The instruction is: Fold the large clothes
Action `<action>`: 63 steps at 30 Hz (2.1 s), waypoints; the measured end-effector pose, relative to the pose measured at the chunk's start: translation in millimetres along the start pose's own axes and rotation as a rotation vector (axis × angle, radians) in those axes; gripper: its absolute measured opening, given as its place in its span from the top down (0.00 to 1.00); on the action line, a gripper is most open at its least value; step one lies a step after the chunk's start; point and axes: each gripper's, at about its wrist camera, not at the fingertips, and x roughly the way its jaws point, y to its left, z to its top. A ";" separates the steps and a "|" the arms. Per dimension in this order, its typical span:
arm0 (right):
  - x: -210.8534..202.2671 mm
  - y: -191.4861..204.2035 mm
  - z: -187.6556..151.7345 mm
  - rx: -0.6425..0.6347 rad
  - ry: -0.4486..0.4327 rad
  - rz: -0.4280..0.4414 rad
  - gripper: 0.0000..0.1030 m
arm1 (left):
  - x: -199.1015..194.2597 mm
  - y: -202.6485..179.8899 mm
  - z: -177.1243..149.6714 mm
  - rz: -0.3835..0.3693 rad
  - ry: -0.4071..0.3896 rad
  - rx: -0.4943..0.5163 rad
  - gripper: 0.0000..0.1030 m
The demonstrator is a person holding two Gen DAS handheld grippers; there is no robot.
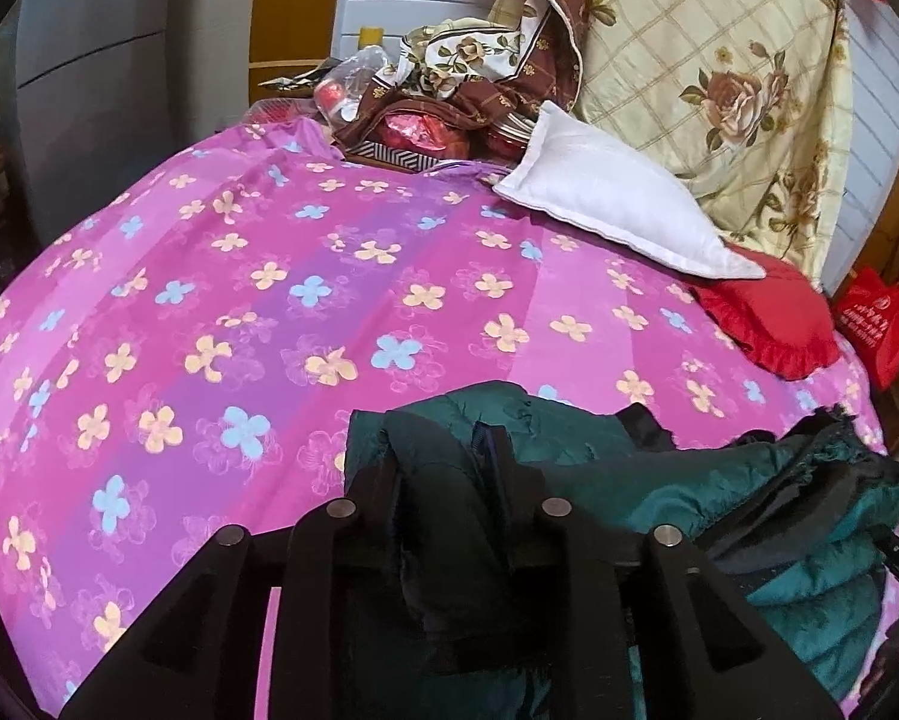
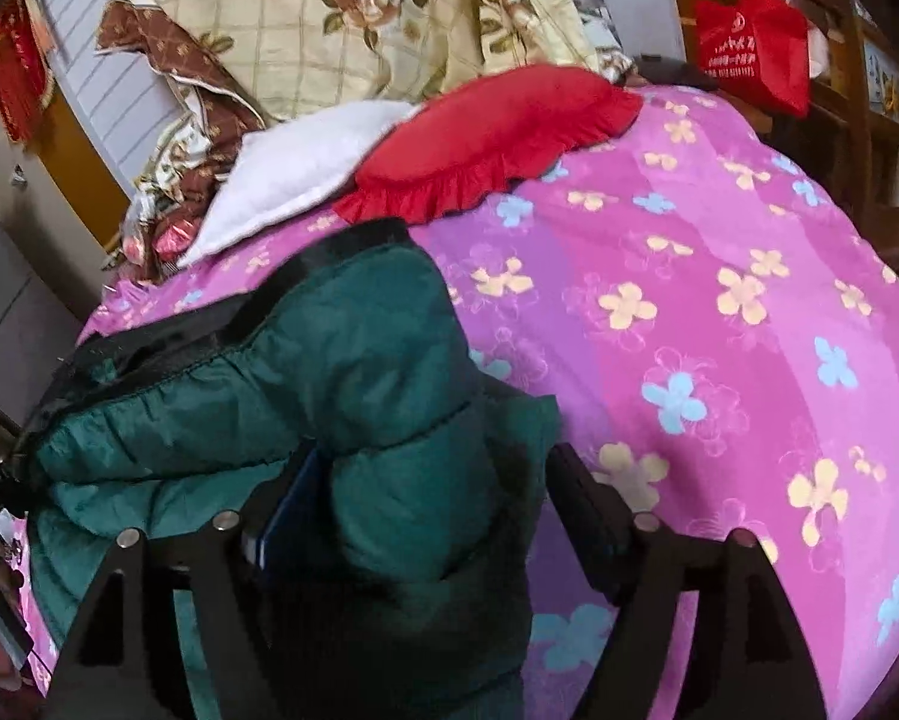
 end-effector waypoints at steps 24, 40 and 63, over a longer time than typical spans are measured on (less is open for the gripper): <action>-10.6 114.3 -7.4 -0.335 -0.031 0.037 0.24 | -56.9 27.1 8.6 -0.087 -0.099 -0.073 0.58; 85.3 144.1 7.5 -0.374 0.092 -0.038 0.23 | 48.6 7.3 -15.9 0.082 0.063 -0.029 0.52; 40.4 78.8 -10.8 -0.281 0.044 -0.053 0.19 | 62.0 0.0 -20.1 0.127 0.054 -0.008 0.43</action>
